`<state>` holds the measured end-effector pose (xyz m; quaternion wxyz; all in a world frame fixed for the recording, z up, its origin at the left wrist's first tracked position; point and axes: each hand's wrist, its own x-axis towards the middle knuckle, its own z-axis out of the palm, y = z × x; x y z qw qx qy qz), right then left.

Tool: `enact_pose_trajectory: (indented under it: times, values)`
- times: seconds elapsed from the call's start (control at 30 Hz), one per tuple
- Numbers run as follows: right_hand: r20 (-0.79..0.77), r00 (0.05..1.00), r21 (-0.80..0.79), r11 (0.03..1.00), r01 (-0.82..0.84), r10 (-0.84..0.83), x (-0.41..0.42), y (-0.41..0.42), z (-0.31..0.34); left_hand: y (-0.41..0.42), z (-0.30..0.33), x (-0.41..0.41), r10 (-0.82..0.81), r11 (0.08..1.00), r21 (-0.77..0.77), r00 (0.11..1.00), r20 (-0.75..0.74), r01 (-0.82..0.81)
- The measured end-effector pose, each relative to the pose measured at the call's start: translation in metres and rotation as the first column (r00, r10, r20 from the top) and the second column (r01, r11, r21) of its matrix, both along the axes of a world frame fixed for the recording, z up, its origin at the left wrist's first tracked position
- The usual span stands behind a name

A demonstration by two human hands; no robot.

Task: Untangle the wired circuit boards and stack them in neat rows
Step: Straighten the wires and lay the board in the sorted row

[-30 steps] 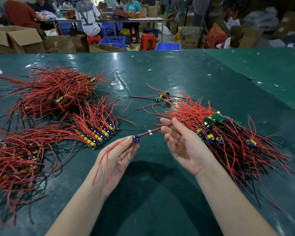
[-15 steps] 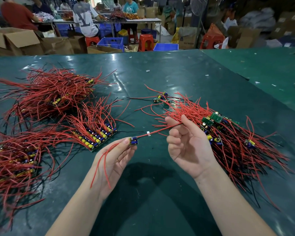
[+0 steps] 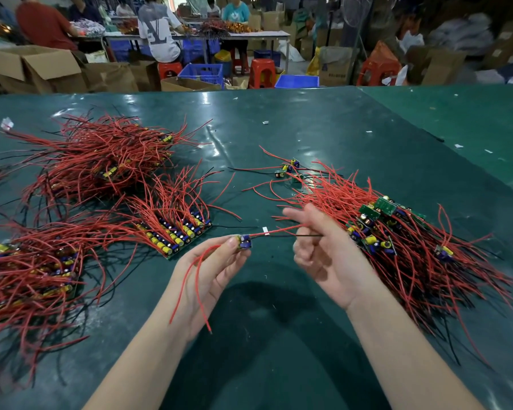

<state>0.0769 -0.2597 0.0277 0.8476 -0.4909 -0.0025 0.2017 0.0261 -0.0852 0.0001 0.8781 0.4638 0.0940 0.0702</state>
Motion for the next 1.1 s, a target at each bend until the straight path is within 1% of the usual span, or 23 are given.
enact_pose_trajectory:
  times: [0.07, 0.13, 0.2, 0.33, 0.5, 0.6, 0.73, 0.83, 0.97, 1.1]
  values:
    - [0.108, 0.992, -0.166, 0.985, -0.047, 0.065, -0.006, 0.007, -0.006, 0.000, -0.001, -0.001, -0.027, 1.000, -0.004, 0.999, 0.042, 0.027]
    - [0.199, 0.967, -0.250, 0.962, -0.108, 0.160, -0.014, 0.015, -0.012, -0.001, -0.002, -0.004, -0.086, 0.996, 0.036, 0.991, 0.100, 0.083]
    - [0.243, 0.953, -0.304, 0.947, -0.103, 0.182, -0.019, 0.020, -0.016, -0.002, -0.003, -0.006, -0.130, 0.988, 0.099, 0.984, 0.125, 0.118]
    - [0.265, 0.953, -0.254, 0.964, -0.078, 0.147, -0.022, 0.023, -0.021, -0.005, -0.002, -0.006, -0.097, 0.973, 0.215, 0.993, 0.074, 0.079]
    - [0.198, 0.977, -0.178, 0.983, -0.040, 0.076, -0.021, 0.025, -0.023, -0.002, -0.006, -0.007, 0.004, 0.943, 0.331, 0.998, 0.070, -0.027]
    - [0.205, 0.976, -0.175, 0.984, -0.039, 0.076, -0.021, 0.027, -0.023, 0.001, -0.008, -0.006, 0.052, 0.934, 0.349, 0.997, 0.061, -0.070]
    - [0.174, 0.984, -0.112, 0.994, -0.015, 0.034, -0.021, 0.028, -0.024, 0.001, -0.008, -0.006, 0.044, 0.929, 0.365, 0.998, 0.055, -0.061]
    - [0.174, 0.984, -0.081, 0.997, -0.011, 0.025, -0.020, 0.027, -0.024, 0.002, -0.006, -0.007, 0.057, 0.942, 0.329, 0.998, 0.033, -0.065]
    - [0.154, 0.986, -0.015, 0.998, -0.054, 0.056, -0.021, 0.027, -0.021, 0.000, -0.003, -0.006, 0.064, 0.989, 0.134, 0.998, -0.023, -0.061]
    - [0.148, 0.987, 0.012, 0.998, -0.062, 0.060, -0.022, 0.027, -0.022, -0.001, -0.002, -0.005, 0.080, 0.997, -0.016, 0.996, -0.048, -0.080]
